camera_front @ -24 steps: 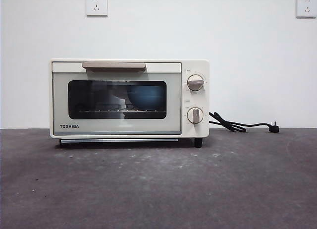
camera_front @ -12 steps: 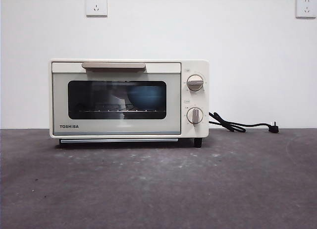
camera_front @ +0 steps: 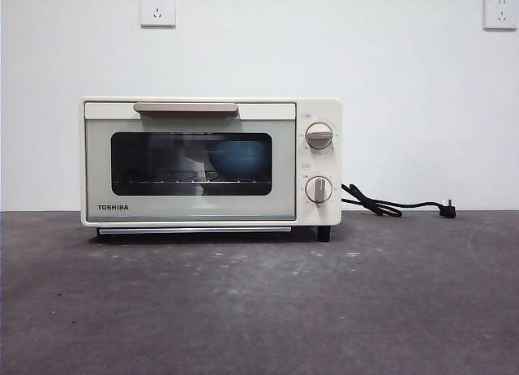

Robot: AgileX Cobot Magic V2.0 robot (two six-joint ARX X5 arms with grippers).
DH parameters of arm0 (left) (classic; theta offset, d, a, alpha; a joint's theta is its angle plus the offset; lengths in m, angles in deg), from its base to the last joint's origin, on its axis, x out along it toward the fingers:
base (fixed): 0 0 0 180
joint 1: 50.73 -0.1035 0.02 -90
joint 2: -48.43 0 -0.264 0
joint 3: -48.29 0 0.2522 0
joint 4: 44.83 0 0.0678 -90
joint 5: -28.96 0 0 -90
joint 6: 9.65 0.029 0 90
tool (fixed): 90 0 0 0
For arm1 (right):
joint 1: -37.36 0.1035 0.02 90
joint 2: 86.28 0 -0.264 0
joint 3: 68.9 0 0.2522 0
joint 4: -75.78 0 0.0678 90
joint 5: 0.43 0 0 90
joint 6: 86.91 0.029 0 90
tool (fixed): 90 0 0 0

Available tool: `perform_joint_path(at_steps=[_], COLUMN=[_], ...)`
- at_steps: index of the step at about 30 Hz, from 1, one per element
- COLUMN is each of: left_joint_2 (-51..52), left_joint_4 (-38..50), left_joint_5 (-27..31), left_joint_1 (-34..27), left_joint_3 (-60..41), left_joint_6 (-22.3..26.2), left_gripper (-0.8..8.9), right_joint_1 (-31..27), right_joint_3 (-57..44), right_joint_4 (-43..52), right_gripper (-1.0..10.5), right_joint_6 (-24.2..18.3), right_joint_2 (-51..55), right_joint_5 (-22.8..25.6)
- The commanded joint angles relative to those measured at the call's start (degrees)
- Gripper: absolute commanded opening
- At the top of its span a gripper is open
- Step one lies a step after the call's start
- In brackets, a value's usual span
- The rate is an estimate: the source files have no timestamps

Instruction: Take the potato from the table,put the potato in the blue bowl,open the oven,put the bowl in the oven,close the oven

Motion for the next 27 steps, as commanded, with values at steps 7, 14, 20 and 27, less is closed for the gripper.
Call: perform_joint_path(at_steps=[7,14,20,27], left_joint_2=[0.0,0.0,0.0,0.0], left_joint_4=[0.07,0.07,0.07,0.07], left_joint_5=[0.11,0.11,0.11,0.11], left_joint_1=[-0.15,-0.15,-0.15,-0.15], left_joint_3=[-0.68,-0.68,-0.68,-0.68], left_joint_6=[-0.28,-0.28,-0.28,-0.28], left_gripper=[-0.04,-0.04,-0.04,-0.04], right_joint_1=[-7.1,-7.13,-7.13,-7.13], right_joint_3=[-34.47,-53.77,-63.95,-69.26], right_joint_4=[26.21,33.05,36.06,35.85], right_gripper=[0.0,0.0,0.0,0.0], right_joint_6=[0.61,1.62,4.22,5.16], right_joint_2=[17.9,28.11,34.6,37.77], right_joint_5=[0.92,7.69,9.09,9.22])
